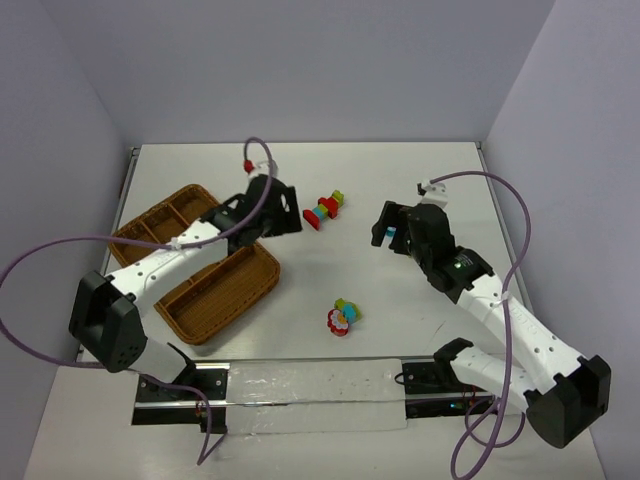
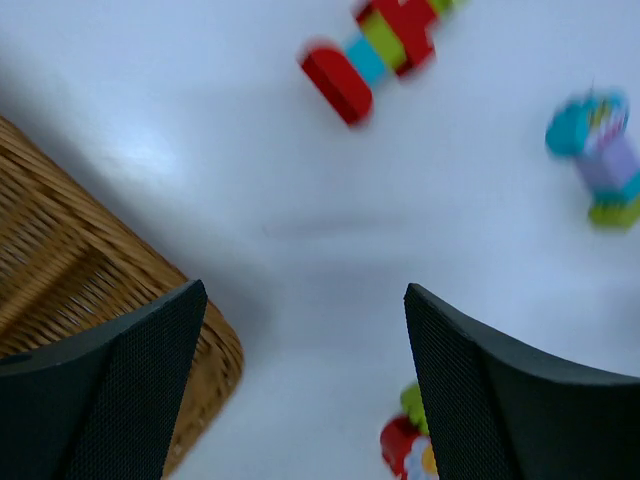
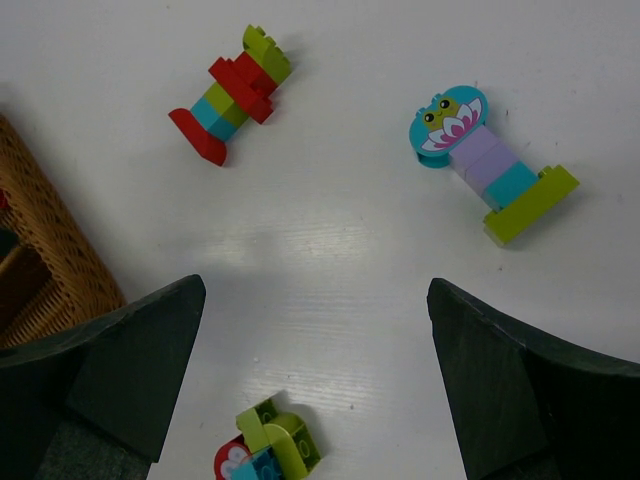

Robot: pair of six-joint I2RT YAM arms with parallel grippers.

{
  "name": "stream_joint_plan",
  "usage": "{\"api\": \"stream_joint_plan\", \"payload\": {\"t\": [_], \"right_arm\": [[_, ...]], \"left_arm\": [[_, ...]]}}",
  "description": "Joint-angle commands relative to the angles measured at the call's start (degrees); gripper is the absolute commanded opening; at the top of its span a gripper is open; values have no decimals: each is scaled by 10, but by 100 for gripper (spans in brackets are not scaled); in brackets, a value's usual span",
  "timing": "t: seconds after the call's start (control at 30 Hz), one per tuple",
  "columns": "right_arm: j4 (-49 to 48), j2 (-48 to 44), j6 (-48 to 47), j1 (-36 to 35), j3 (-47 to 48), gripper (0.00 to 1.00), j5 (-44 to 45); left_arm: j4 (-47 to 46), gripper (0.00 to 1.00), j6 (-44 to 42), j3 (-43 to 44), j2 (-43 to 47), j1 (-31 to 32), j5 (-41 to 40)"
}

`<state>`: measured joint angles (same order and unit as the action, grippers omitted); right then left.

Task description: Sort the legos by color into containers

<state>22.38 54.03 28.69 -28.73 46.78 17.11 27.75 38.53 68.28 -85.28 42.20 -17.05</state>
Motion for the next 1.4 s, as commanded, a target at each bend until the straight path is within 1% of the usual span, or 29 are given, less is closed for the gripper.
{"api": "stream_joint_plan", "payload": {"t": [0.0, 0.07, 0.17, 0.23, 0.4, 0.47, 0.53, 0.6, 0.63, 0.67, 0.7, 0.77, 0.9, 0.93, 1.03, 1.1, 1.2, 1.37], "right_arm": [[-10, -39, -7, -2, -1, 100, 14], [-13, -54, -5, -2, -6, 100, 27], [-14, -63, -2, -3, -13, 100, 40], [-13, -66, 1, -2, -15, 100, 44], [-6, -73, 4, -2, -15, 100, 56], [-6, -73, 2, -2, -16, 100, 59], [-4, -74, 3, -2, -17, 100, 58], [-6, -74, 5, -2, -20, 100, 57], [-5, -74, 5, -2, -20, 100, 56], [-6, -73, 5, -2, -20, 100, 54], [-7, -73, 5, -2, -20, 100, 52], [-8, -74, 6, -2, -15, 100, 52], [2, -81, 3, -2, -6, 100, 57], [4, -85, 1, -2, -6, 100, 57], [2, -99, 0, -3, -10, 100, 56], [0, -101, 1, -2, -11, 100, 56], [0, -98, 7, -2, -9, 100, 53], [5, -102, 8, -2, -4, 100, 49]], "left_arm": [[-21, 86, 25, -49, -1, 71, 35], [-41, 85, 36, -67, -3, 112, 56], [-58, 85, 24, -79, -12, 171, 58], [-66, 85, 14, -82, -15, 195, 60], [-95, 84, -19, -90, -5, 209, 96], [-89, 83, -23, -83, -10, 209, 104], [-68, 80, -17, -64, -27, 209, 119], [-21, 76, 29, -7, -51, 211, 110], [11, 73, 52, 19, -67, 213, 104], [34, 71, 72, 28, -80, 214, 100], [51, 70, 92, 48, -94, 220, 95], [94, 69, 161, 92, -115, 238, 66], [115, 69, 234, 110, -141, 261, 40], [134, 69, 254, 118, -148, 262, 32], [196, 70, 291, 154, -189, 264, 7], [261, 71, 319, 200, -214, 268, -10], [293, 71, 332, 236, -252, 273, -19], [300, 68, 349, 248, -262, 278, -23]]}}
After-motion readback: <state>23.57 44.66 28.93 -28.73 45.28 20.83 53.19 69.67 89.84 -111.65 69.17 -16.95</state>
